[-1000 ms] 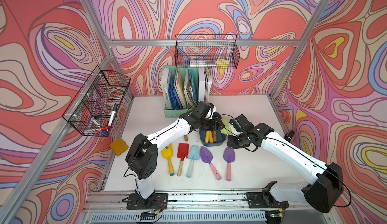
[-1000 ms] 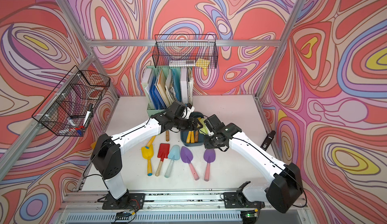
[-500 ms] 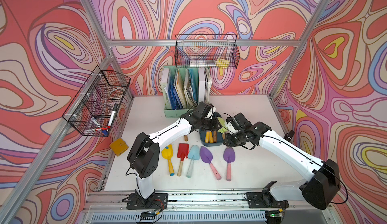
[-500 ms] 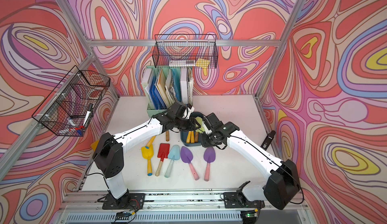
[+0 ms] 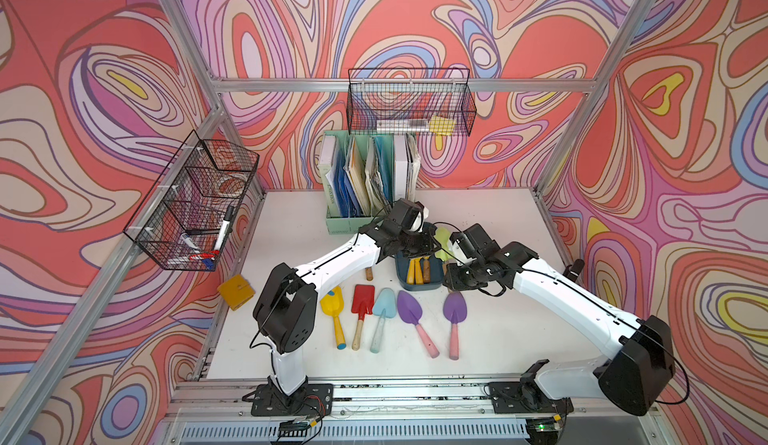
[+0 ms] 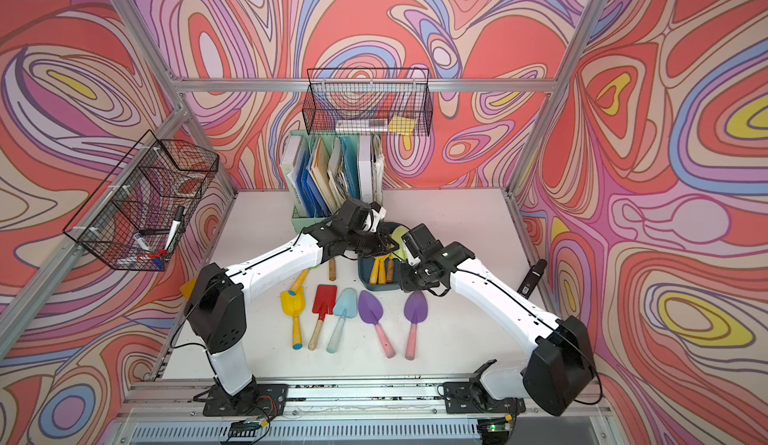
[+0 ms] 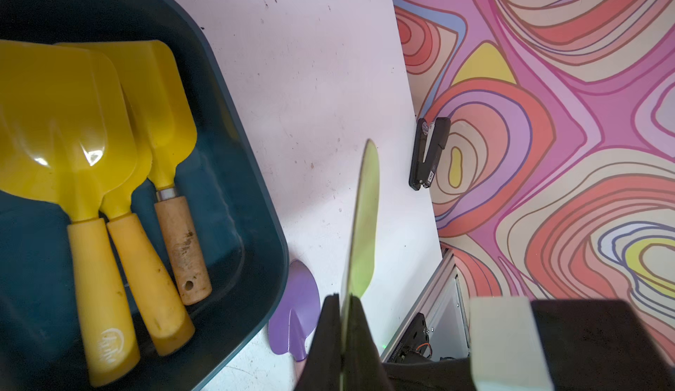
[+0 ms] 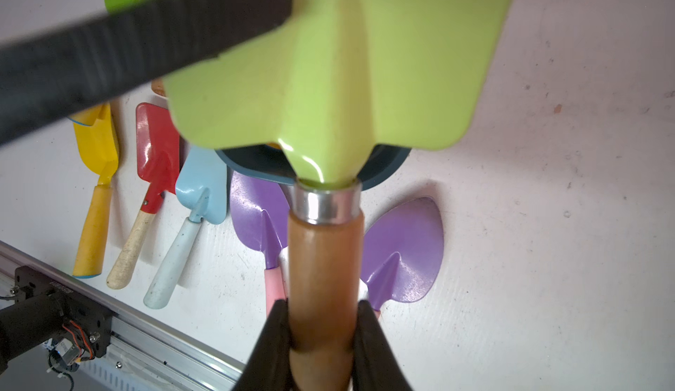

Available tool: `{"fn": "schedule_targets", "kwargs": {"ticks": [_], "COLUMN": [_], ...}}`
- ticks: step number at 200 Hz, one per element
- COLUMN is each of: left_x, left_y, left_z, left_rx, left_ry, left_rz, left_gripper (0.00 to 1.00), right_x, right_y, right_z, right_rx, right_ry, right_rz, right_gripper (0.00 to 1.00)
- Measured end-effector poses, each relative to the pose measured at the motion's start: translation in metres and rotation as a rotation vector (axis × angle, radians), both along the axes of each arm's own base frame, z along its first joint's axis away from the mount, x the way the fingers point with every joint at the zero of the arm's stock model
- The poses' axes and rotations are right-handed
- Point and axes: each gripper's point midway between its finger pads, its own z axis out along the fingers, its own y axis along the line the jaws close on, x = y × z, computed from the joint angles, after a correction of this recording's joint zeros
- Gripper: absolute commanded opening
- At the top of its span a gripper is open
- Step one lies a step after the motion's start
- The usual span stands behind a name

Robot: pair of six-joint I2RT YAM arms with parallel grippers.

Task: Put the shovel into the storage box
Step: Place the shovel in the storage box.

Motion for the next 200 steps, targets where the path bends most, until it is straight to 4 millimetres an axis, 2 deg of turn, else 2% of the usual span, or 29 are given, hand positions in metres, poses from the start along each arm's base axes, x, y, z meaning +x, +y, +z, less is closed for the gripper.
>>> {"fn": "schedule_targets", "kwargs": {"ticks": [12,36,79,117,146,200], "left_x": [0.002,0.006,0.027,0.051,0.066,0.072], "left_y": [0.002,0.006,0.032,0.055,0.059,0.056], "left_z": [-0.002,-0.018,-0.047,-0.051,-0.053,-0.068], "left_rx": [0.015,0.057,0.129,0.166,0.175,0.198], "left_ry": [-0.012,-0.003,0.029,0.012,-0.009,-0.004], "left_rz": [0.005,0.012,0.054,0.094,0.103,0.09], "left_gripper": [0.0,0.0,0.0,0.0,0.0,0.0], "right_x": [0.001,0.004,0.004,0.003,0.003,0.001], "right_y": [0.001,0.004,0.003,0.002,0.002,0.0], "right_z": [0.001,0.004,0.007,0.011,0.01,0.007], "right_rx": [0.0,0.011,0.014,0.018,0.017,0.013], "right_ry": [-0.008,-0.028,-0.037,-0.052,-0.051,-0.046], "right_rz": [0.01,0.018,0.019,0.019,0.018,0.016], "right_gripper": [0.43,0.49,0.51,0.51,0.51,0.51]}}
